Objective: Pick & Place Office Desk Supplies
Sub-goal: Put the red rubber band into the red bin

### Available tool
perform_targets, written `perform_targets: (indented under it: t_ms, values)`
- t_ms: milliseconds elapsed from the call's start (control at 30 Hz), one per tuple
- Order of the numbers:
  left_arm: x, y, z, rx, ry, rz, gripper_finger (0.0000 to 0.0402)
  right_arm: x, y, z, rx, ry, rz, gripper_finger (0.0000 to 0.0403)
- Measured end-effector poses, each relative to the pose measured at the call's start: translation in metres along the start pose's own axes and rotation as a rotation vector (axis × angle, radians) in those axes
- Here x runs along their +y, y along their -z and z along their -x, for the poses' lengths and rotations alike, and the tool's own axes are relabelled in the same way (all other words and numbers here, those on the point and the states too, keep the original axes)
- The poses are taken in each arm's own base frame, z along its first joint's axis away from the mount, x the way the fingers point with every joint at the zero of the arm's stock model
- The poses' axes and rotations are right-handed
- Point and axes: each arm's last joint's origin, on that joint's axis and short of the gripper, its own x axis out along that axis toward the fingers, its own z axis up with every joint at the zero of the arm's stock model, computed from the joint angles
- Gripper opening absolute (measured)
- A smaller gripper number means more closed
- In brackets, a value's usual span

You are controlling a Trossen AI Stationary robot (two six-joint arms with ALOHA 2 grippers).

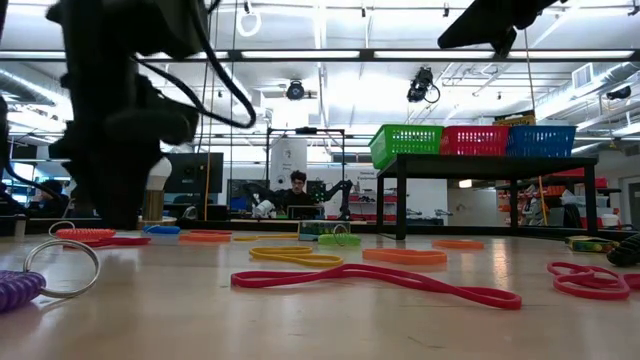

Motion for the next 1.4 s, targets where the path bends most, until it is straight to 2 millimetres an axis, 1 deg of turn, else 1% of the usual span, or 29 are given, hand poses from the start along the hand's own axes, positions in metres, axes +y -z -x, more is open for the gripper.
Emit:
perform_targets:
  t_ms: [67,167,267,400,567,667,767,833,933,1033,1100,1167,1233,1400]
  values:
    - [0.000,-0.004,-0.006,0.001,-0.010,0.039,0.0169,0.000,0.001,0.000,0.005,0.001,0.004,0.0015]
    - [0.002,-0.010,-0.015,0.010,-0.049,0.095,0.0159,0.000,0.001,0.000,0.010,0.003,0.007,0.0015]
    - [0.003,-0.015,-0.021,0.021,-0.064,0.136,0.0141,0.000,0.001,0.000,0.011,0.003,0.021,0.0015]
    - [0.003,-0.020,-0.025,0.034,-0.060,0.137,0.0110,0.000,0.001,0.000,0.011,0.003,0.041,0.0015]
    - [0.001,-0.020,-0.024,0.047,-0.038,0.109,0.0052,0.000,0.001,0.000,0.011,0.003,0.057,0.0015]
    - [0.002,-0.019,-0.021,0.070,-0.020,0.057,0.0014,0.000,0.001,0.000,0.010,0.006,0.060,0.0015]
    - [0.006,-0.019,-0.013,0.080,-0.003,0.009,0.0007,0.000,0.001,0.000,0.010,0.006,0.060,0.0015]
    - [0.007,-0.022,-0.003,0.038,0.033,-0.039,0.0005,0.000,0.001,0.000,0.010,0.005,0.060,0.0015]
    - [0.005,-0.027,0.014,-0.073,0.115,-0.143,0.0004,0.000,0.001,0.000,0.010,0.005,0.055,0.0015]
    - [-0.003,-0.035,0.030,-0.214,0.240,-0.248,0.0004,0.000,0.001,0.000,0.010,0.005,0.042,0.0015]
    - [-0.011,-0.041,0.037,-0.304,0.323,-0.321,0.0003,0.000,0.002,-0.001,0.013,0.006,0.030,0.0014]
    - [-0.018,-0.049,0.042,-0.395,0.396,-0.374,0.0003,0.001,0.002,-0.003,0.019,0.008,0.013,0.0010]
    - [-0.023,-0.060,0.043,-0.466,0.449,-0.389,0.0003,0.003,0.004,-0.007,0.036,0.009,0.005,0.0005]
    - [-0.032,-0.089,0.037,-0.579,0.578,-0.403,0.0003,0.012,0.011,-0.017,0.080,0.009,-0.016,0.0007]
